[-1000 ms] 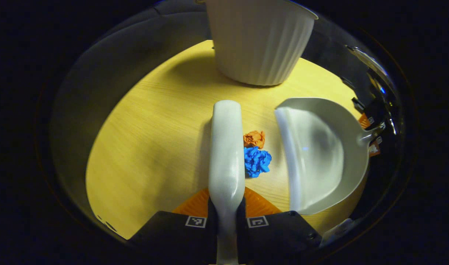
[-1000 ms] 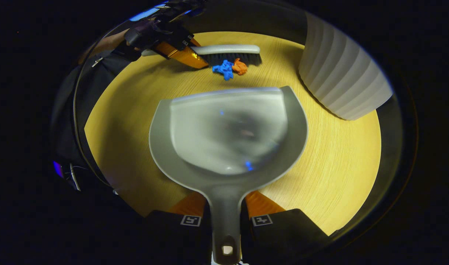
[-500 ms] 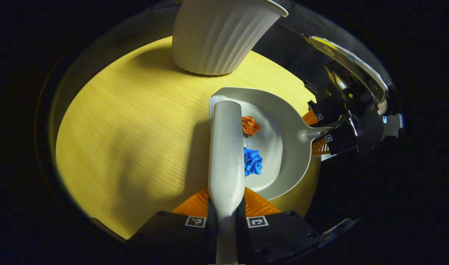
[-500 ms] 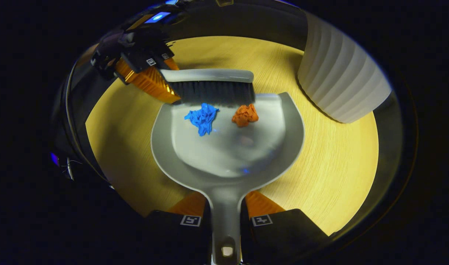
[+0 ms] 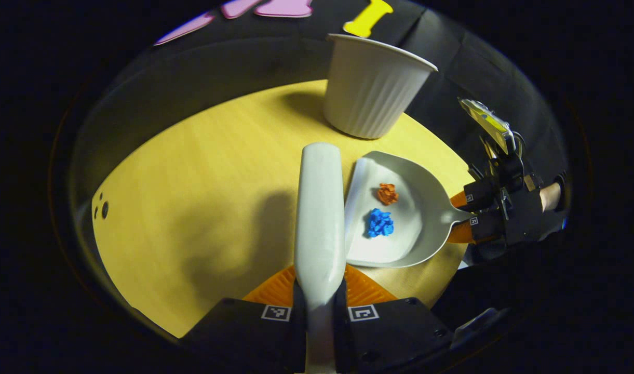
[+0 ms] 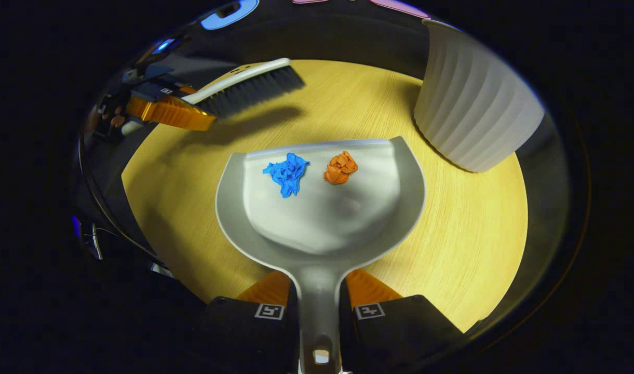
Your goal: Pick up the small broom and dustpan from the desktop, sweep the trash into the dustpan with the broom, and then empty the trash into the garbage bin.
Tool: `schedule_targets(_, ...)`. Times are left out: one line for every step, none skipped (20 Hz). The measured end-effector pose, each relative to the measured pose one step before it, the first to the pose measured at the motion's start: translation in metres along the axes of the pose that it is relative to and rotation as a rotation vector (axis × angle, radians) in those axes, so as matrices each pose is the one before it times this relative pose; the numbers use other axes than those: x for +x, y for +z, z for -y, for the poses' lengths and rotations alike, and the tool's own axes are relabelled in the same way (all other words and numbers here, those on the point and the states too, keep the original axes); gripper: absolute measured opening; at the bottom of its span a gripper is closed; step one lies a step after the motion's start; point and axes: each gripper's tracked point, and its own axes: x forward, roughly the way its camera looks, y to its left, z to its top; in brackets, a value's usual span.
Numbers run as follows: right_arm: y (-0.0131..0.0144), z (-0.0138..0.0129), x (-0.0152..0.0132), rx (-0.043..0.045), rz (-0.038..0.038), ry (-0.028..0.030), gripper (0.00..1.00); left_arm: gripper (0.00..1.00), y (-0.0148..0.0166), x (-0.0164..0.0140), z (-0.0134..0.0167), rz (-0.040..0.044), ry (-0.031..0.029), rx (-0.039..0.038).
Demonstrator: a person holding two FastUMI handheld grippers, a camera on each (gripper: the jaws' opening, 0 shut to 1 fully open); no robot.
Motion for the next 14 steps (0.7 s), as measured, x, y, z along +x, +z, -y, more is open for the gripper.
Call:
schedule_targets(0.00019, 0.00003, 0.00016, 0.00682, 0.00649, -0.0023, 0.35, 0.26, -0.00994, -0.00494, -0.00705, 0.01581, 0.02529, -0.03329)
schedule_targets(-0.00008, -0.00067, 0.0006, 0.00864, 0.00861, -0.00491, 0.35, 0.26, -0.01165, -0.00345, -0.00903, 0.0086, 0.02173, -0.03114)
schedule_targets(-0.00009, 0.0002, -0.00269, 0.00738, 0.0077, -0.00428, 0.39, 0.25, -0.01249, -0.00173, -0.00669, 0.0052, 0.01944, -0.0294)
schedule_targets(0.00005, -0.00132, -0.00062, 0.00466, 0.00681, -0.00363, 0.35, 0.25, -0.01552, -0.00192, -0.01023, 0.00165, 0.02015, -0.02914)
schedule_targets(0.0012, 0.00097, -0.00072, -0.00022, 0.00722, -0.00184, 0.39, 0.25, -0.01605, 0.00267, -0.00737, 0.00054, 0.01551, -0.02889)
schedule_targets(0.00026, -0.00009, -0.00099, 0.00086, 0.00215, -0.0048, 0.35, 0.25, -0.01528, 0.00467, -0.01012, -0.00253, 0.01345, -0.02817)
schedule_targets(0.00138, 0.00027, -0.00172, 0.00878, 0.00247, -0.00512, 0.35, 0.25, -0.01493, 0.004, -0.01074, -0.00102, 0.01684, -0.02532)
schedule_targets(0.0004, -0.00137, -0.00158, 0.01168, 0.00556, -0.0022, 0.39, 0.25, -0.01555, 0.00282, -0.01308, -0.00252, 0.01452, -0.02139)
schedule_targets(0.00078, -0.00065, -0.00201, 0.01067, 0.00932, -0.00055, 0.35, 0.25, -0.01373, 0.00219, -0.00805, -0.0008, 0.01233, -0.01751)
schedule_targets(-0.00091, 0.00101, -0.00044, 0.00825, 0.00538, 0.00215, 0.39, 0.25, -0.01369, -0.0015, -0.00053, 0.00332, 0.00974, -0.01734)
schedule_targets(0.00094, 0.00143, -0.00172, 0.01369, 0.01207, -0.00475, 0.39, 0.25, -0.01125, -0.00751, -0.00188, 0.00443, 0.00291, -0.01784)
schedule_targets(0.0014, 0.00148, -0.00137, 0.01414, 0.018, -0.01517, 0.35, 0.25, -0.00902, -0.00286, -0.00413, 0.00578, -0.00115, -0.01741)
schedule_targets(0.00173, 0.00178, -0.00185, 0.00822, 0.01313, -0.01173, 0.34, 0.25, -0.00615, -0.00073, -0.00821, 0.00446, -0.00535, -0.01594)
schedule_targets(0.00152, 0.00067, -0.00174, 0.01165, 0.01461, -0.01226, 0.34, 0.25, -0.00661, -0.00075, -0.0067, 0.0044, -0.00785, -0.01293)
